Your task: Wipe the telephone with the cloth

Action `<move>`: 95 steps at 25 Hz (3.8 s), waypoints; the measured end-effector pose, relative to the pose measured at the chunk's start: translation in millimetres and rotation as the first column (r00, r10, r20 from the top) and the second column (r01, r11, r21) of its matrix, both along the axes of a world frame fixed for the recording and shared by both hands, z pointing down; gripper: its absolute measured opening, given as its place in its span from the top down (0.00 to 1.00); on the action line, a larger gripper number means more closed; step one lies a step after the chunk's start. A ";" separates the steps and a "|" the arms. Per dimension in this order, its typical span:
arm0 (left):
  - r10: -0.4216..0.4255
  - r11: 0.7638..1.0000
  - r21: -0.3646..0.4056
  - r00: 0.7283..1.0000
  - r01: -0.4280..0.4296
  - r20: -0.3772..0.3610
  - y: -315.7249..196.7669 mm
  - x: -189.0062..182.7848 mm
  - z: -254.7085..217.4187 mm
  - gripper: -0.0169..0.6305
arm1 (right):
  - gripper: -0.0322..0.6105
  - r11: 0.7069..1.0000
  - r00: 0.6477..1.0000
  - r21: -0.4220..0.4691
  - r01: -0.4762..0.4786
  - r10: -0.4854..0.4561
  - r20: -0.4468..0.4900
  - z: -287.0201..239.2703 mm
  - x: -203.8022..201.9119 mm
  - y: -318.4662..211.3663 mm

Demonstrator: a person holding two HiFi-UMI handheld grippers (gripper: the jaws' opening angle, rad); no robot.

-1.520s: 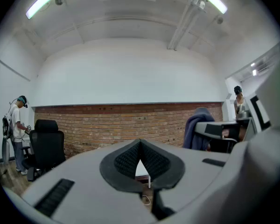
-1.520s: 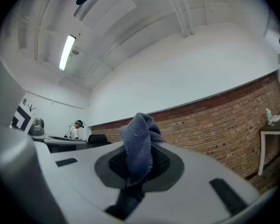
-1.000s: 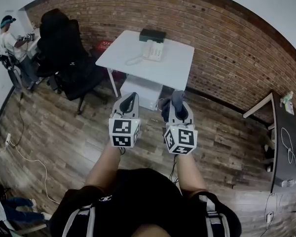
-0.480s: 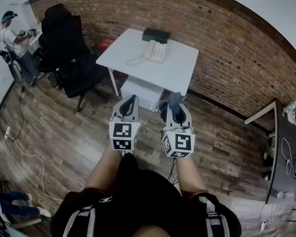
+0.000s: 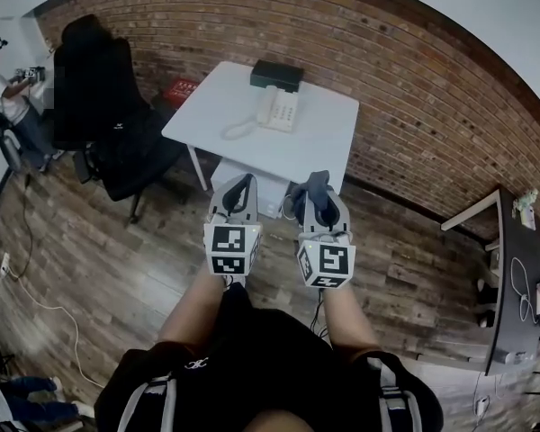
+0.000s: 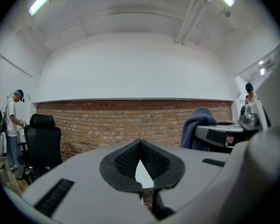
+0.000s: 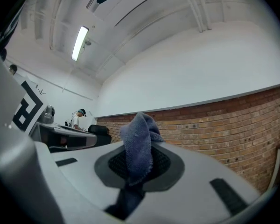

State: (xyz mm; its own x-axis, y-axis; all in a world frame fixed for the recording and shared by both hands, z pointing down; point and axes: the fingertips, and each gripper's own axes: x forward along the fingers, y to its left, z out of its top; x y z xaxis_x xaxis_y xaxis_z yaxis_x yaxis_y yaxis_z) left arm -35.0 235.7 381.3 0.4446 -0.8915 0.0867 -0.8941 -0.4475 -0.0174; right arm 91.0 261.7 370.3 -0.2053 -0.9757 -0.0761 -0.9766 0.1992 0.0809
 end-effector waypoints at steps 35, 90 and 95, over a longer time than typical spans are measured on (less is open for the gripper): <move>0.061 0.996 -0.060 0.998 -0.059 0.029 -281.6 -36.8 25.9 0.98 | 0.92 0.998 0.999 -0.020 -0.052 0.052 0.000 12.2 -35.2 -287.7; -0.071 0.964 -0.246 0.988 0.103 0.137 -533.5 13.2 113.6 0.98 | 0.92 0.726 0.924 -0.687 -0.030 -0.242 -0.296 313.9 25.1 -650.4; -0.063 0.969 -0.229 0.989 0.093 0.133 -532.6 15.1 108.6 0.98 | 0.92 0.694 0.957 -0.718 -0.055 -0.169 -0.237 317.3 54.8 -644.3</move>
State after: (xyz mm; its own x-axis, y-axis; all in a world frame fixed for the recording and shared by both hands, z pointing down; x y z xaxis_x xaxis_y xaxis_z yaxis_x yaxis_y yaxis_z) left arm -19.9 -296.9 489.9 0.3471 -0.8714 0.3467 -0.9239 -0.3813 -0.0332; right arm 145.8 -382.6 687.6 -0.1644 -0.6960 0.6990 -0.9220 0.3602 0.1418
